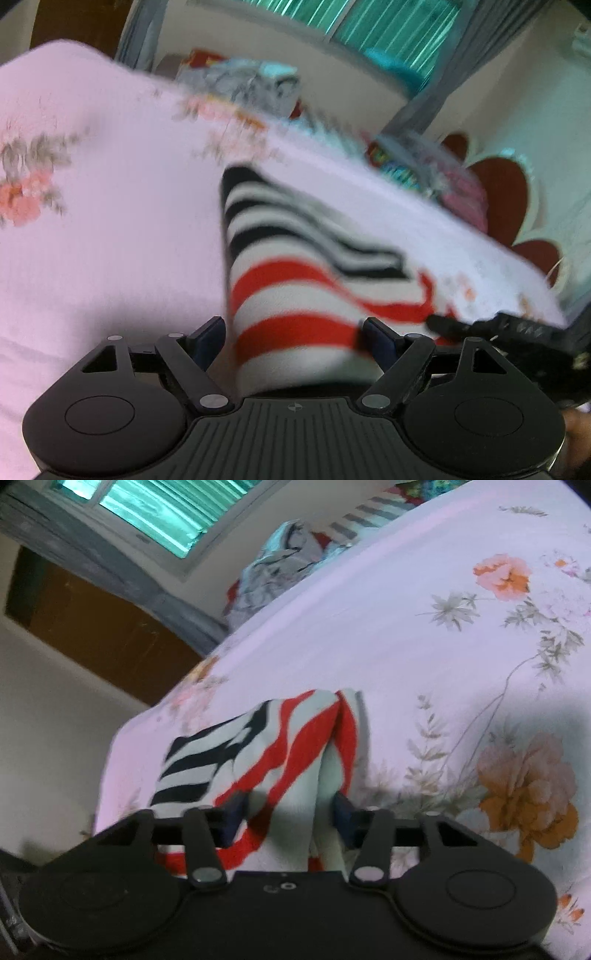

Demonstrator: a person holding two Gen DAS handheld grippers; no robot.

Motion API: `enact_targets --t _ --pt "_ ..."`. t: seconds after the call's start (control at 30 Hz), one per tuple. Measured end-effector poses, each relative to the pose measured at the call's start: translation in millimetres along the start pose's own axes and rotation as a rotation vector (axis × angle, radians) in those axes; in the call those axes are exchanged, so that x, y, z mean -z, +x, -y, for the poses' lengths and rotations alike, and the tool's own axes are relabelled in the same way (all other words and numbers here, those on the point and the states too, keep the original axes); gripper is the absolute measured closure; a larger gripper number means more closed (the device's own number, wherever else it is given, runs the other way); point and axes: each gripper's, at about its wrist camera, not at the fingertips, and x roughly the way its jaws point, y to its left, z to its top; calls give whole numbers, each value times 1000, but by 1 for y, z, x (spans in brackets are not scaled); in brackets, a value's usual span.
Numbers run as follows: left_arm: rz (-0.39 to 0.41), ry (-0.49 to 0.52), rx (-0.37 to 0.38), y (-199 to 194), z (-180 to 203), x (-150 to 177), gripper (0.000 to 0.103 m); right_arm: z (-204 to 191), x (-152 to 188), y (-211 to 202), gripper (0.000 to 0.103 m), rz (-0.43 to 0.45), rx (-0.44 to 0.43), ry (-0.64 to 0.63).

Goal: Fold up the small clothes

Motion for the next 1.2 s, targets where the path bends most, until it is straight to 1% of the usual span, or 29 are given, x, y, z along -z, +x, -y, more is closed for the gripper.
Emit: enact_targets --t 0.1,0.17,0.2,0.3,0.43,0.57,0.67,0.73,0.8,0.83,0.93,1.0,1.07,1.1,1.13,1.17,1.2 --pt "-7 -20 5 7 -3 5 22 -3 4 7 65 19 53 -33" --pt "-5 -4 -11 2 2 3 22 -6 4 5 64 21 66 -48" --pt "2 13 -22 -2 5 3 22 -10 4 3 62 28 77 -72" --pt "26 65 -54 -19 15 4 22 -33 12 -18 60 83 126 -202" --pt "30 108 -60 -41 24 14 22 -58 25 -50 60 146 119 -325" --pt "21 137 -67 -56 31 32 22 -79 50 -66 62 167 126 -435" --pt "13 163 -93 -53 33 44 22 -84 71 -68 66 172 170 -494" --pt "12 158 -100 -50 31 48 20 -80 83 -63 74 146 226 -521" --pt "18 168 -112 -49 31 50 15 -71 89 -54 78 130 283 -544" --pt "18 178 -112 -49 32 50 15 -67 90 -49 79 122 307 -548" --pt "15 187 -116 -50 34 49 15 -68 87 -55 79 136 292 -497" --pt "16 187 -120 -52 34 49 15 -75 92 -62 77 156 286 -525" --pt "14 175 -124 -51 35 50 12 -73 99 -57 76 126 318 -539" --pt "12 170 -127 -50 35 51 9 -68 102 -51 76 103 346 -539" --pt "9 167 -131 -49 35 51 6 -62 103 -44 72 69 366 -529" --pt "2 163 -135 -48 35 52 6 -53 102 -39 73 31 348 -487" --pt "-7 161 -134 -47 35 52 4 -43 101 -39 74 37 316 -418"
